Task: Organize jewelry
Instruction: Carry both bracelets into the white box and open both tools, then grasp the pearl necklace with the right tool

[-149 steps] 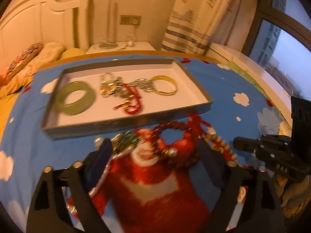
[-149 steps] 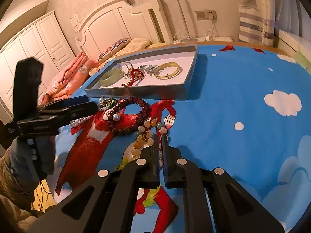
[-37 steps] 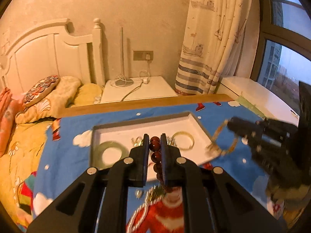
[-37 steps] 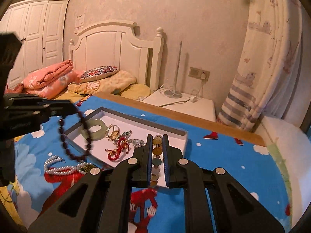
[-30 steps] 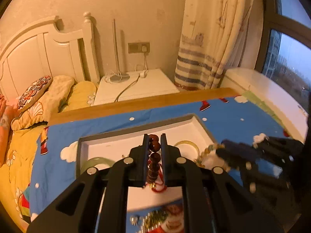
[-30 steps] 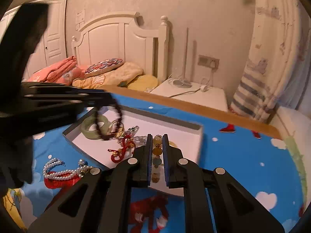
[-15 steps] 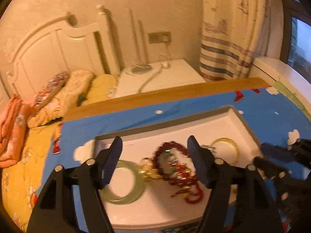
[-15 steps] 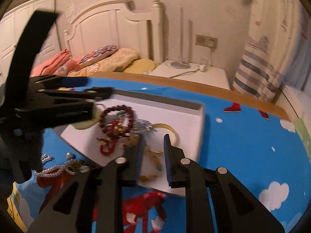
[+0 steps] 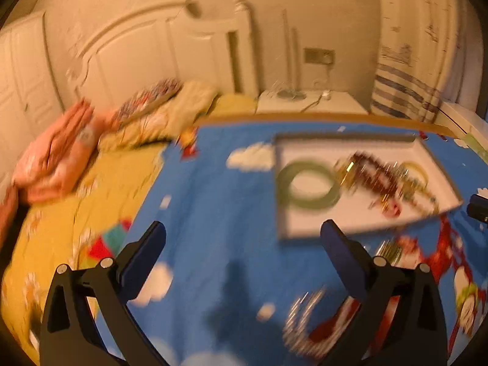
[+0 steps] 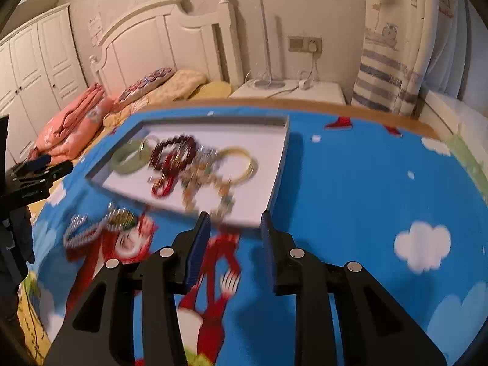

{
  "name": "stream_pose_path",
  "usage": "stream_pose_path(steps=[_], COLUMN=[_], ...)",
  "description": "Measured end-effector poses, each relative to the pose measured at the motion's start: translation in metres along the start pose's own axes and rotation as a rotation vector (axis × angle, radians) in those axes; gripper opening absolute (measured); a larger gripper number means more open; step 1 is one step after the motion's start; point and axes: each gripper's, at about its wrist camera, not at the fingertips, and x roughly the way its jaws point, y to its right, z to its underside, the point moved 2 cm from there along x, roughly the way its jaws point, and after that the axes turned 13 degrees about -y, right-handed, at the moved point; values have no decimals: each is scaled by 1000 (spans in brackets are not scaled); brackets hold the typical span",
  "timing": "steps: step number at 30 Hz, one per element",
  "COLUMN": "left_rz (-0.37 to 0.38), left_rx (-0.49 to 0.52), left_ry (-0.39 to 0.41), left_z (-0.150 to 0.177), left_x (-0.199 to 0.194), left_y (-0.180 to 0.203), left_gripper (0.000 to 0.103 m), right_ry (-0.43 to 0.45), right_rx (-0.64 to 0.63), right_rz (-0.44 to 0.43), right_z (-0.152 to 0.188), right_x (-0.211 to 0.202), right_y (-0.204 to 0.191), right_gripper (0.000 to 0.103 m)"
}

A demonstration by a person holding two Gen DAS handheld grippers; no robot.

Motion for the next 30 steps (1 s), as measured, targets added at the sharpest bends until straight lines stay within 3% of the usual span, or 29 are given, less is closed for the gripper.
stream_pose_path(steps=[5, 10, 14, 17, 24, 30], left_rz=[-4, 77, 147, 187, 272, 287], left_rx=[-92, -161, -200, -219, -268, -279], left_ry=[-61, -113, -118, -166, -126, -118], left_z=[40, 65, 66, 64, 65, 65], left_x=[9, 21, 25, 35, 32, 32], left_y=[-44, -66, -78, -80, -89, -89], left_gripper=[101, 101, 101, 101, 101, 101], right_ry=[-46, -76, -93, -107, -140, -154], right_rx=[-9, -37, -86, -135, -246, -373], right_rz=[-14, -27, -36, -54, -131, -174], right_z=[20, 26, 23, 19, 18, 22], right_x=[4, 9, 14, 18, 24, 29], right_y=[-12, -34, -58, -80, -136, -182], right_gripper=[21, 21, 21, 21, 21, 21])
